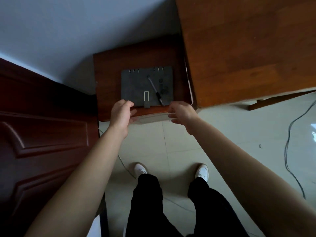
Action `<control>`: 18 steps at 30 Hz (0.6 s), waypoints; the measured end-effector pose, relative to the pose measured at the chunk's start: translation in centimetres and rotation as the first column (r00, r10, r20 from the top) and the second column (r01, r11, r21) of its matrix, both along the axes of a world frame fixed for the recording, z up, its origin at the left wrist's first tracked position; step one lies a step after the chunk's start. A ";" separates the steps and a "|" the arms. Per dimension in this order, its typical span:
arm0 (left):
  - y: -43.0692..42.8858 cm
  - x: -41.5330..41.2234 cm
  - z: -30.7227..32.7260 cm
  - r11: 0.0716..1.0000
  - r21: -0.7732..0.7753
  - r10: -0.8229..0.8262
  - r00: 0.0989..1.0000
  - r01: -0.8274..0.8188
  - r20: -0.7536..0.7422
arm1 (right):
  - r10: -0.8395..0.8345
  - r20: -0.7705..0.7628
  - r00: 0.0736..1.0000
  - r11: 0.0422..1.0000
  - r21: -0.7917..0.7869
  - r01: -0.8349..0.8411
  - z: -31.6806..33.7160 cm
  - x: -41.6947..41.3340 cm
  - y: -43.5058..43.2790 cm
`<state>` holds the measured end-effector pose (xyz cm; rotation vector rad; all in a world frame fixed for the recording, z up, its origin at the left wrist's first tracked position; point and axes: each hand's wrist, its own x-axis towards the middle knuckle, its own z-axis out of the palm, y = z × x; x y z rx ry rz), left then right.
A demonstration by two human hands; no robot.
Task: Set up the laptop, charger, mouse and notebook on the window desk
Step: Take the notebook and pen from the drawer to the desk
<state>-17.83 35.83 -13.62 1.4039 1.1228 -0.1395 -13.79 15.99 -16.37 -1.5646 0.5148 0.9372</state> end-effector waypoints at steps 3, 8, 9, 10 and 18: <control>0.3 1.7 1.4 0.968 0.197 -0.155 0.988 0.156 -0.018 | 0.056 0.080 0.995 0.997 -0.062 -0.051 1.3 0.6 0.1; 2.8 6.0 -0.2 0.867 0.331 -0.383 0.923 0.373 -0.039 | 0.158 0.184 0.970 0.971 -0.209 -0.118 -0.1 1.2 2.3; 3.6 6.9 -1.3 0.841 0.344 -0.430 0.902 0.417 -0.043 | 0.180 0.213 0.960 0.960 -0.252 -0.124 -1.0 1.4 3.1; 4.2 7.8 -2.1 0.813 0.360 -0.477 0.878 0.458 -0.040 | 0.194 0.247 0.949 0.948 -0.295 -0.117 -1.7 1.6 3.9; 9.0 13.6 -7.3 0.289 0.584 -0.870 0.463 0.758 -0.171 | 0.237 0.363 0.901 0.744 -0.665 0.072 -6.8 2.4 9.5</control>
